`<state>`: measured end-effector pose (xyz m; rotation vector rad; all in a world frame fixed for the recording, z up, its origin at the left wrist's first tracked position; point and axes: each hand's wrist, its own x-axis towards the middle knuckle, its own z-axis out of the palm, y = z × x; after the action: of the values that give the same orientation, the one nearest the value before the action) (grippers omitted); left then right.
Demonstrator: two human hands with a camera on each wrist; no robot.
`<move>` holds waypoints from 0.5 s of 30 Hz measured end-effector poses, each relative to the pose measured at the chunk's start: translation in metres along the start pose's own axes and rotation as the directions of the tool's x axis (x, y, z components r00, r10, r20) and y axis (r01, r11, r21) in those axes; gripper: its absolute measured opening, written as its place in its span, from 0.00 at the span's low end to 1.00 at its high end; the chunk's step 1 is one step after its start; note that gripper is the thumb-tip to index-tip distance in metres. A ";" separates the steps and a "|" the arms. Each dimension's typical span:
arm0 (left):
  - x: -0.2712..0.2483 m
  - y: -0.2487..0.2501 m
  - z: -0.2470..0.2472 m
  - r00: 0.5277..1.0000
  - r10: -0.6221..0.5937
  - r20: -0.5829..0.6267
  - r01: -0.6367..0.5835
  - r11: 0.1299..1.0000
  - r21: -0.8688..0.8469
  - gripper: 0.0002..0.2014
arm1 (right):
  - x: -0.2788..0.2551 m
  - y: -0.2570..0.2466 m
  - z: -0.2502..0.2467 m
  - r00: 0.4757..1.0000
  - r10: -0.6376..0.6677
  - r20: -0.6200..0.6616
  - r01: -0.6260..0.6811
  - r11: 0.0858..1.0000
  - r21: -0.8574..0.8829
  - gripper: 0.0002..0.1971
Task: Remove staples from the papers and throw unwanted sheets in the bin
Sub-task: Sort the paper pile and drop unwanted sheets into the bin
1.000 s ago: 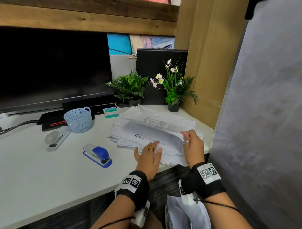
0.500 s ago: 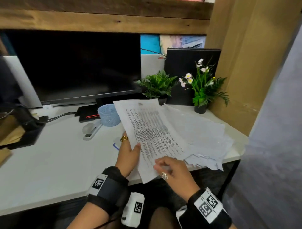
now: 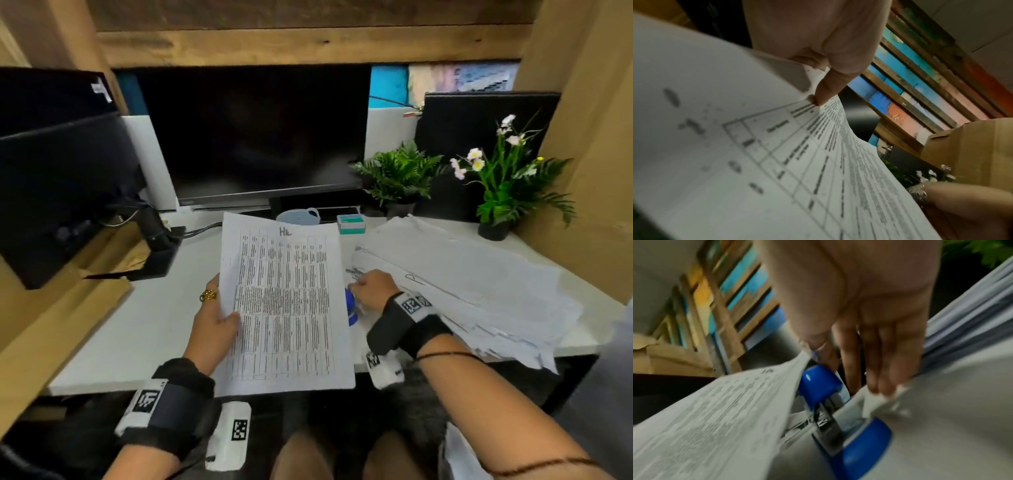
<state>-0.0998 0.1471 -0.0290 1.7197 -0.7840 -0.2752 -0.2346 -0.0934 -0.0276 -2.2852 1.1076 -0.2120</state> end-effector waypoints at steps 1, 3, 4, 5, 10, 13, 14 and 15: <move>-0.001 -0.003 -0.003 1.000 -0.005 -0.003 0.005 1.000 0.002 0.28 | 0.005 -0.012 0.002 0.998 -0.012 0.070 0.015 0.999 -0.043 0.18; -0.003 -0.009 -0.007 1.000 -0.022 -0.017 0.022 1.000 0.005 0.29 | 0.012 -0.028 0.006 0.988 -0.019 0.152 0.038 0.991 -0.125 0.21; -0.004 -0.012 -0.009 0.999 -0.031 -0.032 0.031 0.999 0.005 0.29 | 0.016 -0.033 0.008 0.984 -0.012 0.178 0.039 0.988 -0.149 0.22; -0.004 -0.015 -0.011 0.998 -0.038 -0.047 0.039 0.999 0.007 0.29 | 0.019 -0.037 0.009 0.981 -0.009 0.194 0.043 0.984 -0.174 0.23; -0.003 -0.024 -0.017 0.994 -0.060 -0.092 0.062 0.998 0.023 0.28 | 0.022 -0.043 0.010 0.962 0.002 0.273 0.071 0.964 -0.257 0.21; -0.002 -0.026 -0.019 0.992 -0.072 -0.103 0.076 0.996 0.038 0.26 | 0.017 -0.041 0.011 0.960 -0.016 0.280 0.097 0.955 -0.279 0.21; -0.002 -0.027 -0.019 0.992 -0.070 -0.107 0.074 0.997 0.036 0.25 | 0.015 -0.039 0.011 0.960 -0.020 0.278 0.104 0.951 -0.292 0.20; -0.001 -0.027 -0.019 0.991 -0.069 -0.111 0.073 0.997 0.032 0.25 | 0.012 -0.038 0.012 0.962 -0.014 0.274 0.102 0.946 -0.308 0.19</move>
<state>-0.0804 0.1657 -0.0487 1.7832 -0.6513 -0.2138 -0.1975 -0.0793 -0.0171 -2.5375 0.9892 0.2710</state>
